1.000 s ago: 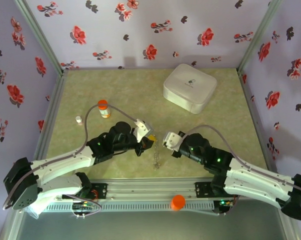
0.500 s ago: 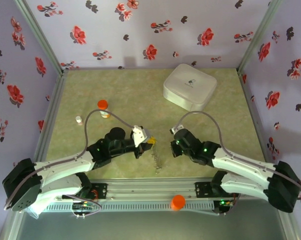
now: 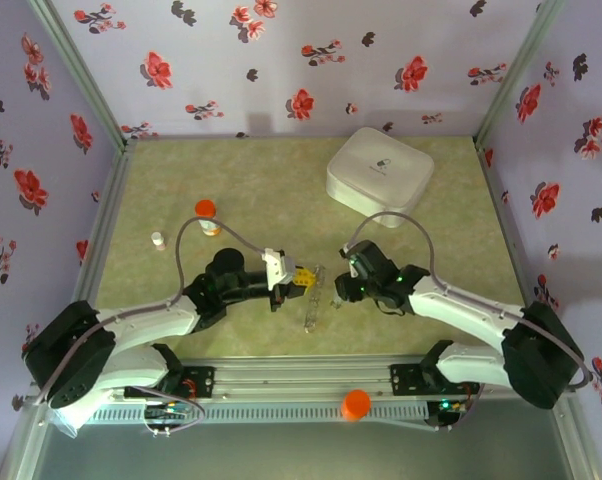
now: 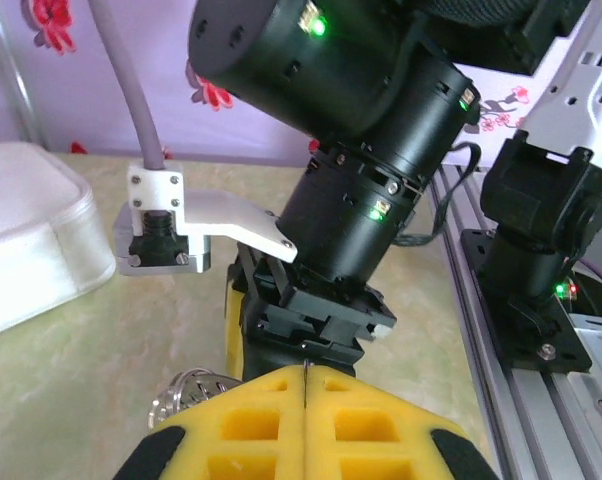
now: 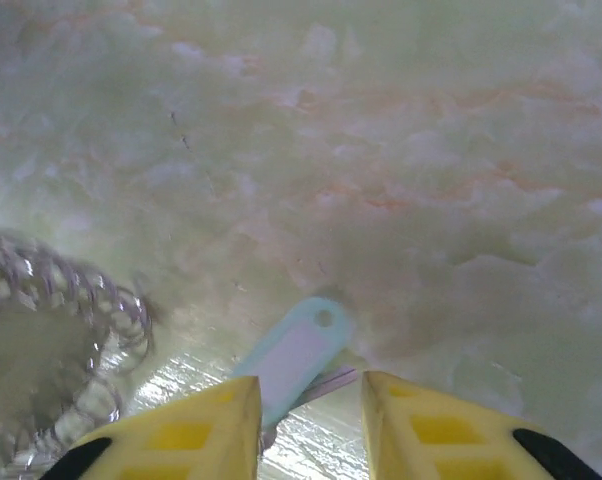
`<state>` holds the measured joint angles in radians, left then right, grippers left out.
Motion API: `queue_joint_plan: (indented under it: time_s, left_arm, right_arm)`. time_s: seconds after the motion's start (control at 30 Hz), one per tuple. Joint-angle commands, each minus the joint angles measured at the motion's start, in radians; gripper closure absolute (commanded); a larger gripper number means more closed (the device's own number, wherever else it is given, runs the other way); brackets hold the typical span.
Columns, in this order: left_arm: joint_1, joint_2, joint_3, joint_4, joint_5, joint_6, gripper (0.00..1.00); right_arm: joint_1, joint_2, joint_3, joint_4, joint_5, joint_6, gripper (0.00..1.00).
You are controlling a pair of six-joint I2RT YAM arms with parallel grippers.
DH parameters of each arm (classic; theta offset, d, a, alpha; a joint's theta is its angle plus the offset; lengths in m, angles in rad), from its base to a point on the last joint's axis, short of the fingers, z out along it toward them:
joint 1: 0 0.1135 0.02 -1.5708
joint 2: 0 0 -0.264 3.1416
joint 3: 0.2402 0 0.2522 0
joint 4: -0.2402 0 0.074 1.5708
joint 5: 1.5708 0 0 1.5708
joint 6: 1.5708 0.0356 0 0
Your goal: Put the keys on the keyring
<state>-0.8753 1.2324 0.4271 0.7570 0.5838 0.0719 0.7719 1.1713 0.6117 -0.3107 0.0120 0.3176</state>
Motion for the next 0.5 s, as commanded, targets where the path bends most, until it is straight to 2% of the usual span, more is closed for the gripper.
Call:
queue_joint_plan:
  time_s: [0.0,0.13,0.27,0.47]
  left_arm:
    - [0.009,0.012,-0.005,0.123,0.088,0.127,1.0]
    - [0.012,0.006,-0.002,0.106,0.094,0.217,1.0]
    - [0.012,-0.003,0.007,0.068,0.094,0.275,1.0]
    - [0.012,-0.012,0.009,0.061,0.105,0.301,1.0]
  right_arm:
    - [-0.004,-0.123,0.016,0.024,-0.084,-0.166,0.6]
    - [0.003,-0.346,-0.134,0.233,-0.301,-0.42,0.6]
    - [0.022,-0.525,-0.257,0.348,-0.376,-0.636,0.6]
    - [0.064,-0.458,-0.199,0.337,-0.401,-0.738,0.65]
